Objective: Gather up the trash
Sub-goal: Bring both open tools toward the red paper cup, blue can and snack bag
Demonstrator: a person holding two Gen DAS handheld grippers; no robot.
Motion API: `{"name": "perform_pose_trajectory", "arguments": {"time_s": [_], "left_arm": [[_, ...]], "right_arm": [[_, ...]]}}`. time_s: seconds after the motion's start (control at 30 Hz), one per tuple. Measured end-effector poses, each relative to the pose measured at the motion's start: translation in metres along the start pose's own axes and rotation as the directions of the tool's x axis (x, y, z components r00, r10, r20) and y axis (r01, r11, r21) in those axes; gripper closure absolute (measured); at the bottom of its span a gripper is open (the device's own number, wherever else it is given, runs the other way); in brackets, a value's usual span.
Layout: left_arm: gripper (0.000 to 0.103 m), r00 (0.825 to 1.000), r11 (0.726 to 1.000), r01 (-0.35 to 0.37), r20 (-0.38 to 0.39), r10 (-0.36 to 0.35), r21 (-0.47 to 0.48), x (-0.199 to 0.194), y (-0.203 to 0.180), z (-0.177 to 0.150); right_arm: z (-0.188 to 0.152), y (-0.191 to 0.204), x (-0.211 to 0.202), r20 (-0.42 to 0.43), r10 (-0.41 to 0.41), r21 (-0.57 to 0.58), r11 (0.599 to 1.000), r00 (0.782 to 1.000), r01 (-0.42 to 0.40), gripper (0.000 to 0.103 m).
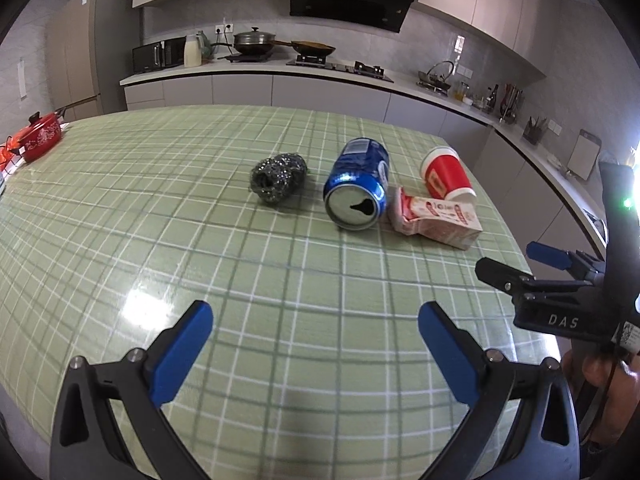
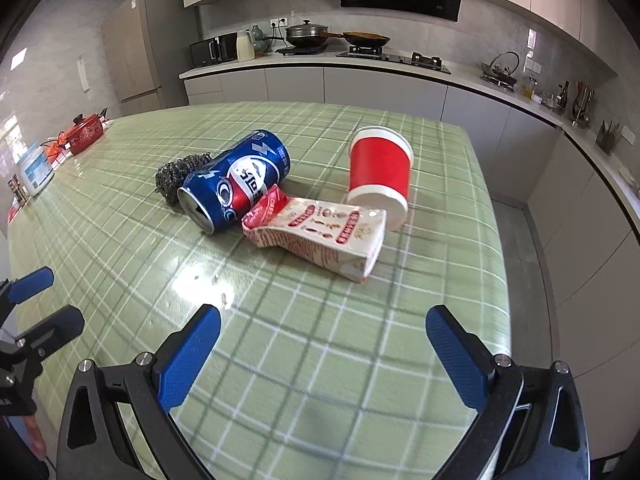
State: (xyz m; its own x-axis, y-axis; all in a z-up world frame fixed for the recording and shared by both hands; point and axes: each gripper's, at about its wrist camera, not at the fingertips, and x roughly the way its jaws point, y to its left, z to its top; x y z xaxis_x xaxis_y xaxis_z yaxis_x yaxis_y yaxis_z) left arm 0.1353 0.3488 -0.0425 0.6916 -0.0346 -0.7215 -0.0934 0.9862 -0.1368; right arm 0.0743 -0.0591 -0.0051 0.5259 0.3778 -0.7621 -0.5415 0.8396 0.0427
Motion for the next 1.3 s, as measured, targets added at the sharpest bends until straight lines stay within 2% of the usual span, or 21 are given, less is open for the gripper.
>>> {"name": "perform_pose_trajectory", "arguments": {"time_s": [0.33, 0.57, 0.87, 0.93, 1.07, 1.17, 1.3], "left_arm": [[0.0, 1.0, 1.0, 0.016, -0.023, -0.016, 0.019, 0.026, 0.014, 0.018], [0.0, 0.999, 1.0, 0.01, -0.039, -0.01, 0.018, 0.044, 0.026, 0.028], [0.0, 0.998, 1.0, 0.011, -0.055, -0.009, 0.03, 0.06, 0.03, 0.038], [0.0, 0.998, 0.999, 0.011, -0.062, -0.01, 0.03, 0.062, 0.03, 0.038], [0.0, 0.997, 0.999, 0.015, -0.07, -0.013, 0.031, 0.068, 0.029, 0.038], [0.0, 0.998, 1.0, 0.011, -0.06, -0.009, 0.025, 0.07, 0.028, 0.04], [0.0, 0.998, 1.0, 0.013, -0.059, -0.012, 0.01, 0.072, 0.027, 0.044]], "right_arm": [[0.023, 0.012, 0.035, -0.012, 0.015, 0.068, 0.998, 1.0, -0.014, 0.0], [0.033, 0.005, 0.062, -0.037, 0.016, 0.098, 0.995, 0.999, -0.013, 0.0], [0.041, 0.011, 0.086, -0.062, -0.001, 0.095, 0.995, 0.998, 0.007, 0.0], [0.04, 0.007, 0.083, -0.043, 0.048, 0.123, 0.992, 0.998, -0.042, 0.0], [0.034, 0.009, 0.066, -0.001, 0.093, 0.09, 0.992, 0.996, -0.093, 0.0], [0.035, 0.002, 0.061, 0.023, 0.038, 0.091, 0.995, 0.999, -0.04, 0.0], [0.043, -0.015, 0.076, 0.001, 0.054, 0.15, 0.987, 0.999, -0.053, 0.0]]}}
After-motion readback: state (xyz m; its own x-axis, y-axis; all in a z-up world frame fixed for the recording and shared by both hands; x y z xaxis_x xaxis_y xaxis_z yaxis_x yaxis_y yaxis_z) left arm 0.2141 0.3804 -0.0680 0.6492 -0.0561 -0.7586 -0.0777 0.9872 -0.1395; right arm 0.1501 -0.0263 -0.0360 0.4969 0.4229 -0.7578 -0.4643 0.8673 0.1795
